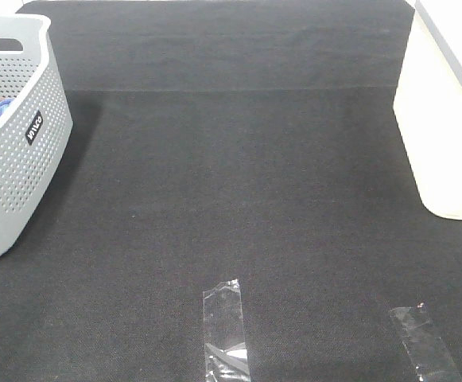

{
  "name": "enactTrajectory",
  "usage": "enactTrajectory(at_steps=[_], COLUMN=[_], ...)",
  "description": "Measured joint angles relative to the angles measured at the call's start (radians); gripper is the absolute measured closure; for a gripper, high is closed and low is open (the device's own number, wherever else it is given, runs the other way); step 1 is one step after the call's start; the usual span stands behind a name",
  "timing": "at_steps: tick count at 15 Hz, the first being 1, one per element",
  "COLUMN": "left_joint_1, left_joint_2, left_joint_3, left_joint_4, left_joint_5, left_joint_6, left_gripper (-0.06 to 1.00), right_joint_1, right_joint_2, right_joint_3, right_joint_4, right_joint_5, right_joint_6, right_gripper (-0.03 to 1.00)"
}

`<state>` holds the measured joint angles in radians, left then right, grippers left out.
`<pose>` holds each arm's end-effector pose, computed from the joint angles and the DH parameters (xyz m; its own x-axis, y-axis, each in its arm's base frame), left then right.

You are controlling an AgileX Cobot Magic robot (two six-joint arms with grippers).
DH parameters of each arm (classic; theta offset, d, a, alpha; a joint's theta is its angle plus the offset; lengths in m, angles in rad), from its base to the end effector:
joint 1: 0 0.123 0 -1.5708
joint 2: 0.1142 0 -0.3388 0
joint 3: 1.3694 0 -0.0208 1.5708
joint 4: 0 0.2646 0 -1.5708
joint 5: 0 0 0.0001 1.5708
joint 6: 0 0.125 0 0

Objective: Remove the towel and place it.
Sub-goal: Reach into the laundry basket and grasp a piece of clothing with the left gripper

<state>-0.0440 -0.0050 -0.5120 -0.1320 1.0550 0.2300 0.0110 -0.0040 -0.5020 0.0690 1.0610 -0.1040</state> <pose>-0.0195 -0.0135 0.2736 -0.4020 0.1806 -0.8977 0.2156 0.9715 0.0989 -0.0177 0.0073 0.2692 -0.4443 -0.0750 -0.8927 -0.0962 0.9947 -0.0357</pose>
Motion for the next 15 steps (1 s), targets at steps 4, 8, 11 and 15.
enactTrajectory(at_steps=[4, 8, 11, 15], left_joint_1=[0.0, 0.0, 0.0, 0.0], left_joint_2=[0.0, 0.0, 0.0, 0.0], left_joint_3=[0.0, 0.0, 0.0, 0.0], left_joint_4=[0.0, 0.0, 0.0, 0.0], left_joint_5=[0.0, 0.0, 0.0, 0.0], left_joint_6=[0.0, 0.0, 0.0, 0.0], left_gripper=[0.31, 0.31, 0.31, 0.31], right_joint_1=[0.0, 0.0, 0.0, 0.0], right_joint_2=[0.0, 0.0, 0.0, 0.0], right_joint_3=[0.0, 0.0, 0.0, 0.0], right_joint_4=[0.0, 0.0, 0.0, 0.0], right_joint_5=[0.0, 0.0, 0.0, 0.0], right_joint_6=[0.0, 0.0, 0.0, 0.0], right_gripper=[0.2, 0.2, 0.2, 0.2])
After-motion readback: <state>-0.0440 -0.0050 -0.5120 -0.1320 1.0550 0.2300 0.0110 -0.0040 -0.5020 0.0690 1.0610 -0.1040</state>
